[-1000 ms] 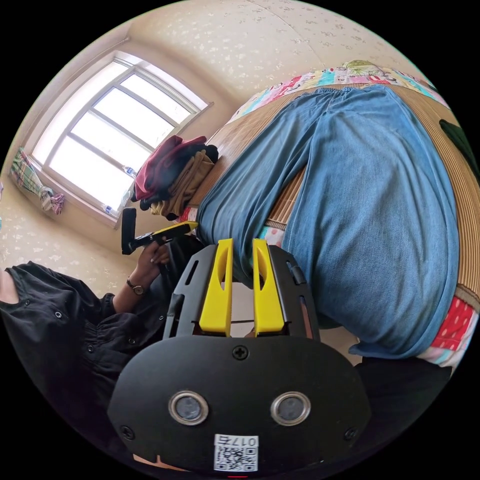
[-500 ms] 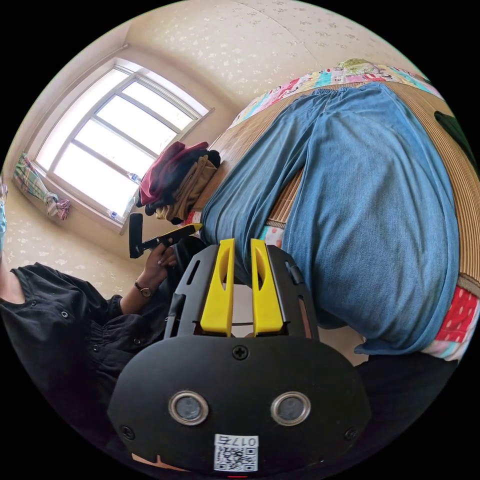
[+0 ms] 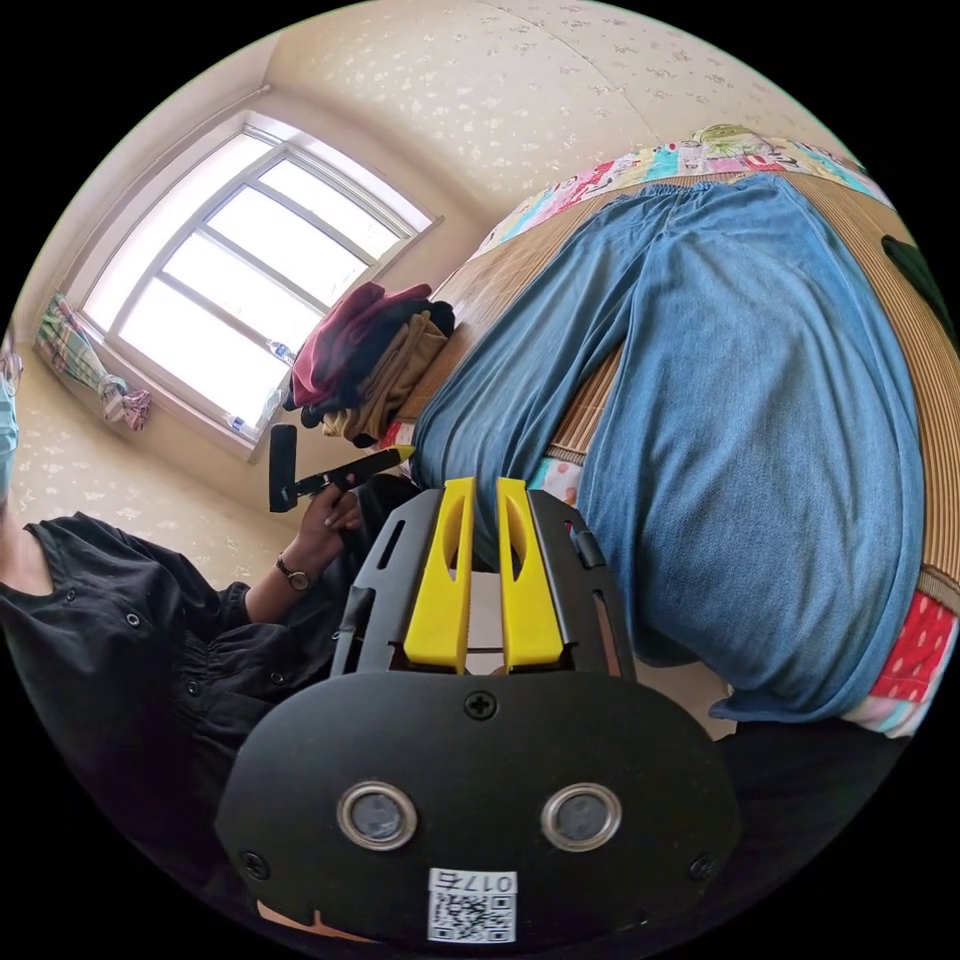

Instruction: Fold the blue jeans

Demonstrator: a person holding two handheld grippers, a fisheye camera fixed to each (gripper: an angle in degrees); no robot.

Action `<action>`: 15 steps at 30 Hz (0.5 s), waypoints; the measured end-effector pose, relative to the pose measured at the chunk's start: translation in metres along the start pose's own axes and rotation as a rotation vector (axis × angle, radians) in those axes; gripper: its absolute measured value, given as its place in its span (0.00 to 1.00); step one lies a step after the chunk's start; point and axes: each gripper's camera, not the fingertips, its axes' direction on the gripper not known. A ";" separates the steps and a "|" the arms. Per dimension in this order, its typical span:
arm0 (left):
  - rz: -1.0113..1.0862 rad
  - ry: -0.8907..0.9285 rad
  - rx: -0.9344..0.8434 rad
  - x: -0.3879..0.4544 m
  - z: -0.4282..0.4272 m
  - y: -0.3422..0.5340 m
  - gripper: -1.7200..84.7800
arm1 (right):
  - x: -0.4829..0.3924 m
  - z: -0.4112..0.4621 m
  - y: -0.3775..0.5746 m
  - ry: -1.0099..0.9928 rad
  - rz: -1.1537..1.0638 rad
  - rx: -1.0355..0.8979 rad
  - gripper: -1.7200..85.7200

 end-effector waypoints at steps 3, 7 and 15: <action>0.000 -0.006 -0.007 0.000 0.004 -0.002 0.07 | 0.000 0.003 0.000 -0.003 0.006 -0.006 0.04; 0.008 -0.024 -0.013 0.001 0.009 -0.005 0.07 | -0.001 0.005 -0.002 -0.008 0.009 -0.010 0.04; 0.072 -0.025 -0.066 0.004 0.015 -0.018 0.04 | -0.003 0.012 -0.005 -0.018 0.022 -0.013 0.04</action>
